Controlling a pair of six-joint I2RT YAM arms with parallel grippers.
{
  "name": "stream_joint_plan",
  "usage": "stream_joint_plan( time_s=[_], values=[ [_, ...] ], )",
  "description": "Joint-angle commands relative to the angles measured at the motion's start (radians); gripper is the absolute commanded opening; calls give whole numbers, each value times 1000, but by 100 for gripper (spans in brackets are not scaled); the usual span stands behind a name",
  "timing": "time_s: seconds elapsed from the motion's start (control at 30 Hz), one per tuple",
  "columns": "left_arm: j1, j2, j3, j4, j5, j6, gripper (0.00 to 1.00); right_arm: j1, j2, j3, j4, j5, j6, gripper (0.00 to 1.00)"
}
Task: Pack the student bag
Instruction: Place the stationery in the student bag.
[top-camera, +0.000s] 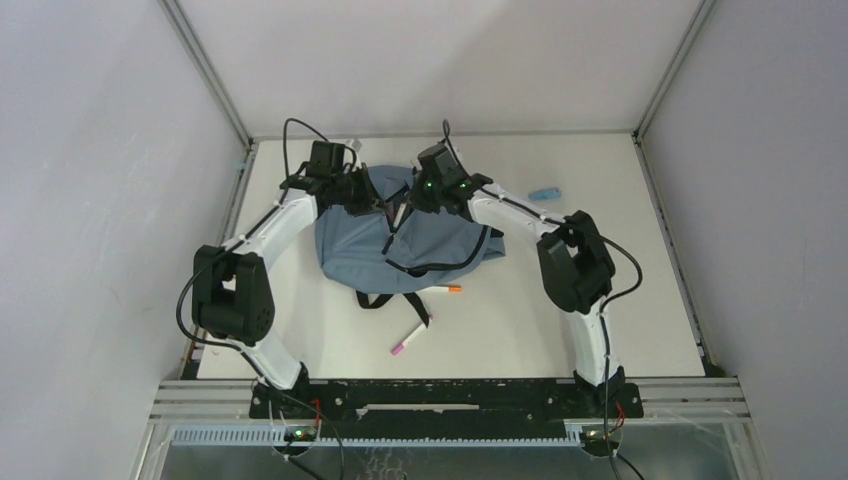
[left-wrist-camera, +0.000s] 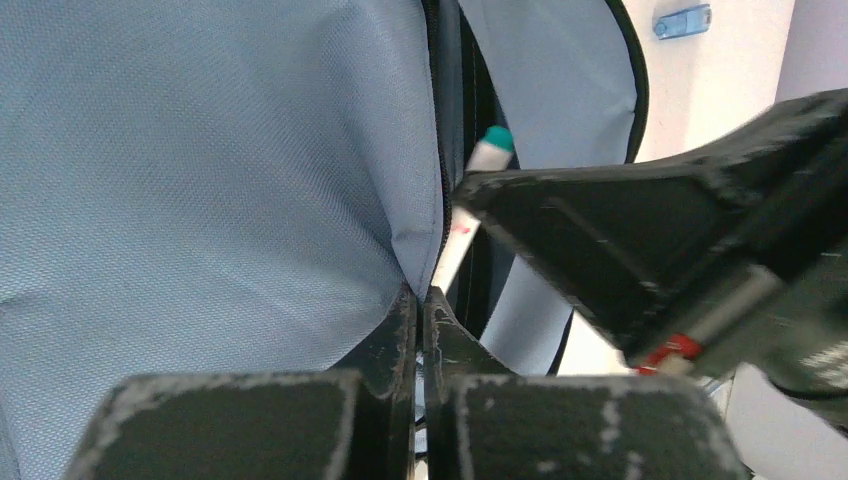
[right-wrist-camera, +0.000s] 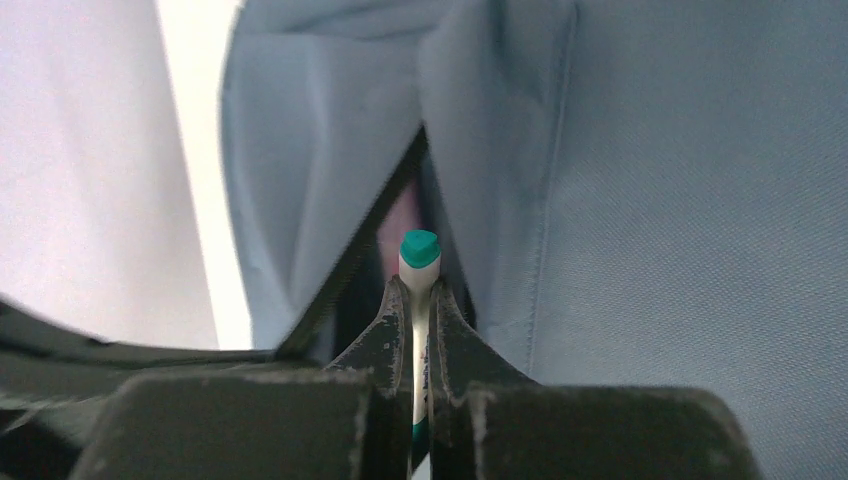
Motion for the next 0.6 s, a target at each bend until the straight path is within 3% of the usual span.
stream_joint_plan(
  time_s=[0.0, 0.1, 0.2, 0.37, 0.43, 0.57],
  values=[
    [5, -40, -16, 22, 64, 5, 0, 25, 25, 63, -9, -5, 5, 0],
    [6, -40, -17, 29, 72, 2, 0, 40, 40, 79, -37, -16, -19, 0],
    [6, -42, -21, 36, 72, 1, 0, 41, 55, 95, -24, -123, -56, 3],
    [7, -43, -25, 38, 75, -7, 0, 44, 57, 183, -132, -163, -102, 53],
    [7, -46, -30, 47, 85, -13, 0, 33, 15, 168, -134, -152, -99, 60],
    [7, -56, -44, 61, 79, -17, 0, 23, -91, 121, -135, -107, -126, 60]
  ],
)
